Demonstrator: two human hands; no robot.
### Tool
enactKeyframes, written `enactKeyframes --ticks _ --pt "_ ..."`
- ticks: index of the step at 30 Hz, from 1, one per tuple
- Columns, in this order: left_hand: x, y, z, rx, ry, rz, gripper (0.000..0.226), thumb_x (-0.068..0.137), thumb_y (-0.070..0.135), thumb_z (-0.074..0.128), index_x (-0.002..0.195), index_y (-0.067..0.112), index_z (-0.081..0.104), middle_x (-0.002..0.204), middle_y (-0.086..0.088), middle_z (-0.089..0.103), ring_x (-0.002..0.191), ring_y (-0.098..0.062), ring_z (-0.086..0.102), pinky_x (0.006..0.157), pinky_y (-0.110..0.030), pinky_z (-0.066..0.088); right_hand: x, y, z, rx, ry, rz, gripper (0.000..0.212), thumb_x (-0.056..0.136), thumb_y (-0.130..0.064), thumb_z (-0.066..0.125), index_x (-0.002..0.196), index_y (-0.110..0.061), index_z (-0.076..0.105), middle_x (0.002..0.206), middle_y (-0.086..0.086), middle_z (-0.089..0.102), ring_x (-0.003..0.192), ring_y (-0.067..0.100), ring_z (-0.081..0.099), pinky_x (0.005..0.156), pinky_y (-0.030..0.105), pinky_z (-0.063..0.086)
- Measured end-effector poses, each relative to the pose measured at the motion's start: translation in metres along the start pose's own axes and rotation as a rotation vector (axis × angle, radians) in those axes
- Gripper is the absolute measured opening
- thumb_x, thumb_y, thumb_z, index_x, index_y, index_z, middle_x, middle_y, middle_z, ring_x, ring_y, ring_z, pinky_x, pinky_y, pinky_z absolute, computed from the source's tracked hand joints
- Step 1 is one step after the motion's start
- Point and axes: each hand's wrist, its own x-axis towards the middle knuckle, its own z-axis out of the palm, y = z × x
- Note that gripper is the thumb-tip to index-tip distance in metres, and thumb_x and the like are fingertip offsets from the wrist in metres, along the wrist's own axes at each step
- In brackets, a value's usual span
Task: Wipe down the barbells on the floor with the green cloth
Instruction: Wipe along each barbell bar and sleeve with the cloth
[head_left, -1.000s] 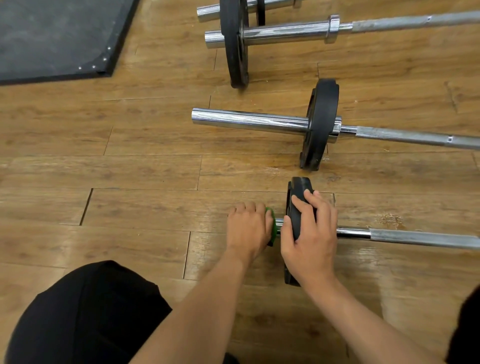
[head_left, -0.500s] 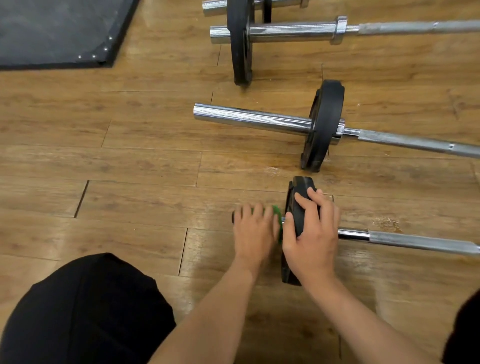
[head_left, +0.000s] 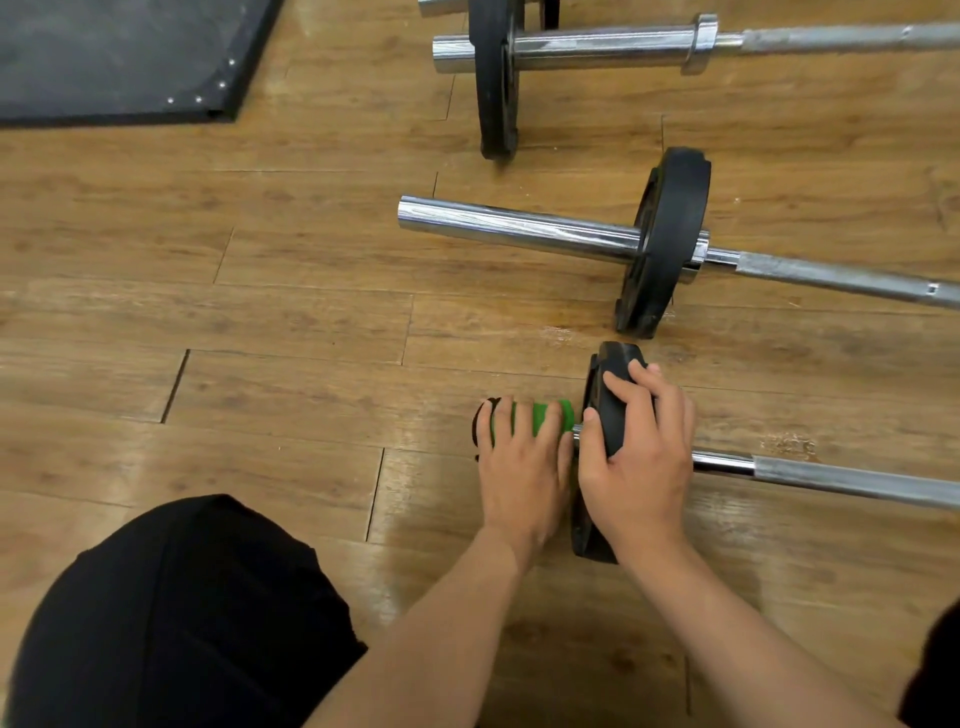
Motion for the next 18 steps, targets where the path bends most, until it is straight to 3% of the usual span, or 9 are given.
enactKeyframes --ticks 3,5,8,11,15,18 --pt "-0.004 -0.018 0.001 0.039 -0.03 0.185 0.049 0.11 0.042 0.032 0.152 0.021 0.045 0.145 -0.014 0.055 0.141 -0.036 0.045 0.124 -0.053 0.03 0.004 0.001 -0.001 -0.003 -0.009 0.016 0.037 0.094 -0.022 0.061 0.126 -0.003 0.066 0.135 0.014 0.058 0.137 0.029 0.046 0.112 0.032 0.035" --pt "0.005 -0.04 -0.006 0.099 -0.094 0.291 0.049 0.111 0.045 0.03 0.15 0.02 0.046 0.14 -0.013 0.058 0.135 -0.035 0.05 0.12 -0.051 0.035 0.008 0.002 0.001 0.002 -0.018 0.022 0.038 0.094 -0.023 0.062 0.126 -0.003 0.066 0.136 0.014 0.058 0.137 0.029 0.046 0.112 0.032 0.035" --pt "0.028 -0.023 -0.022 0.144 -0.159 0.125 0.045 0.107 0.044 0.031 0.125 0.018 0.063 0.116 -0.009 0.067 0.107 -0.034 0.058 0.099 -0.05 0.046 0.012 0.001 0.004 0.005 -0.022 0.041 0.038 0.094 -0.024 0.062 0.126 -0.003 0.067 0.137 0.013 0.058 0.137 0.028 0.046 0.112 0.03 0.035" --pt "0.048 0.008 -0.023 0.138 -0.261 0.013 0.04 0.105 0.038 0.036 0.115 0.017 0.068 0.113 -0.007 0.07 0.105 -0.034 0.061 0.096 -0.049 0.045 0.013 0.001 0.002 0.029 -0.012 0.049 0.04 0.094 -0.028 0.06 0.125 -0.003 0.067 0.137 0.012 0.059 0.136 0.028 0.047 0.114 0.018 0.029" --pt "0.022 -0.012 -0.016 0.072 -0.176 0.23 0.045 0.108 0.043 0.029 0.128 0.018 0.061 0.117 -0.005 0.065 0.104 -0.03 0.057 0.097 -0.046 0.043 0.007 0.005 -0.003 0.022 -0.005 0.013 0.039 0.094 -0.026 0.059 0.125 -0.003 0.066 0.135 0.013 0.058 0.136 0.029 0.047 0.113 0.041 0.041" --pt "0.015 -0.041 -0.017 0.114 -0.2 0.372 0.047 0.108 0.046 0.033 0.136 0.016 0.056 0.122 -0.009 0.062 0.107 -0.031 0.055 0.096 -0.045 0.042 0.001 0.003 -0.002 0.016 -0.024 -0.013 0.038 0.094 -0.023 0.061 0.125 -0.002 0.066 0.136 0.015 0.057 0.137 0.031 0.045 0.112 0.044 0.042"
